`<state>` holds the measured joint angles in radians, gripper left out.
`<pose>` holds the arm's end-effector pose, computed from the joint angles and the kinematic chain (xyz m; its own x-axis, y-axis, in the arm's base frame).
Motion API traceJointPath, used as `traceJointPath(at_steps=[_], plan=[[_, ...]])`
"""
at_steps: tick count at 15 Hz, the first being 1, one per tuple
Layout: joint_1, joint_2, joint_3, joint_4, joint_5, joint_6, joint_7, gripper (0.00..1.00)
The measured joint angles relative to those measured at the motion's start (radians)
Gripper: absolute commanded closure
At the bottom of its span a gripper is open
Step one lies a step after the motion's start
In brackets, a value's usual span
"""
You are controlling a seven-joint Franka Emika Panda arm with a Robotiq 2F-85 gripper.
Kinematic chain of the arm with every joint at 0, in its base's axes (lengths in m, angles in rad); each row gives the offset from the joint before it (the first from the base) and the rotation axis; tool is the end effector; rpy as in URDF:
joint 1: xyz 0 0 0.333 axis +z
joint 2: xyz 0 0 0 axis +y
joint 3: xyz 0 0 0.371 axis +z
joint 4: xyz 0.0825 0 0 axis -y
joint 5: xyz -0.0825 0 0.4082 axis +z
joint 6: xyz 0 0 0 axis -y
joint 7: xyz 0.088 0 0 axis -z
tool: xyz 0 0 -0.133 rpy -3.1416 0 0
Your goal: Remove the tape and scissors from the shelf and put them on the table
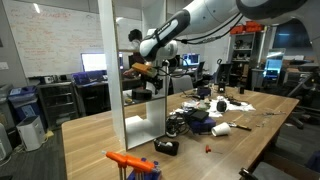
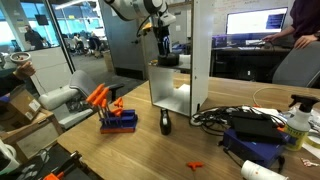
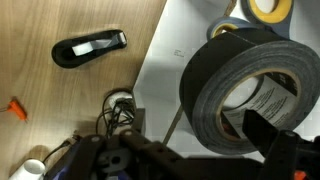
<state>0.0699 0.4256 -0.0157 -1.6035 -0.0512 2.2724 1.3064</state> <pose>0.7473 0.0399 0.4224 0.3280 -0.9379 0.1133 -0.9127 -0.3455 -0.2179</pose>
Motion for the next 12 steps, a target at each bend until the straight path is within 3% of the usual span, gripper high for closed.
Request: traceJointPath(at_steps=[4, 5, 6, 12], plan=[[0.002, 0.024, 0.0, 0.01, 0.001, 0.004, 0.002, 0.0], [0.004, 0.028, 0.0, 0.013, 0.001, 0.004, 0.002, 0.25], [0.005, 0.031, 0.0, 0.015, 0.001, 0.004, 0.002, 0.26], [0.02, 0.056, 0.0, 0.028, -0.002, 0.01, -0.006, 0.73]])
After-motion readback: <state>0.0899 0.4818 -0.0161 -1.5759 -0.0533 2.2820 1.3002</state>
